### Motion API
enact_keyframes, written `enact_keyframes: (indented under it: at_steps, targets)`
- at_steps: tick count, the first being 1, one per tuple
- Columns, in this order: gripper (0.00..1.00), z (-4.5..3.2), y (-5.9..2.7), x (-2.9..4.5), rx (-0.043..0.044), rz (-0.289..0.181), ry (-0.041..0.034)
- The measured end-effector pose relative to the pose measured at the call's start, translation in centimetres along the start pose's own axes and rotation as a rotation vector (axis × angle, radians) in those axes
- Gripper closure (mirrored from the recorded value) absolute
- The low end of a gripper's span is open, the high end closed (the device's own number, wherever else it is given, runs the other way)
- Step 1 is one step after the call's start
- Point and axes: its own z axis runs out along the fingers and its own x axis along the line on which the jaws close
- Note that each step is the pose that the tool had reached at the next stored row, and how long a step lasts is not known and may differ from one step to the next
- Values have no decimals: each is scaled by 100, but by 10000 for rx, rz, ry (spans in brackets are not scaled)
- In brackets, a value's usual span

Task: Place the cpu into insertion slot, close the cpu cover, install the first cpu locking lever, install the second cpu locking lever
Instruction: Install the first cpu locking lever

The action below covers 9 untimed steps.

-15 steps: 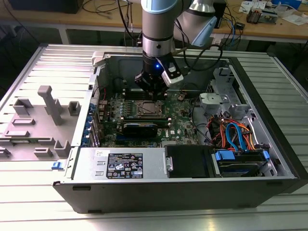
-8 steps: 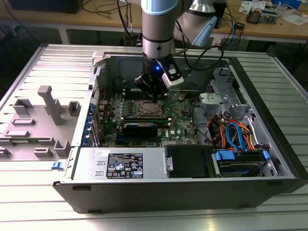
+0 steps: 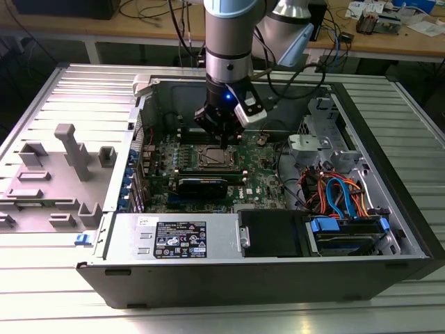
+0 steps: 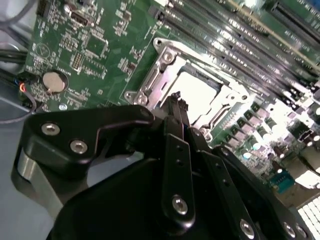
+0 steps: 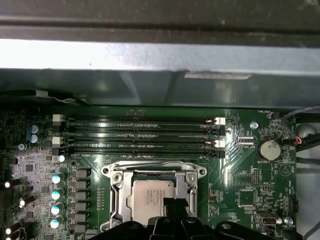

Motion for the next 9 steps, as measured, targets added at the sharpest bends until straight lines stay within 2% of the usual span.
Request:
enact_keyframes:
  at_steps: [4, 9]
  targets:
    - [89, 0, -58, 2, 0, 1, 0]
    - [89, 0, -62, 1, 0, 1, 0]
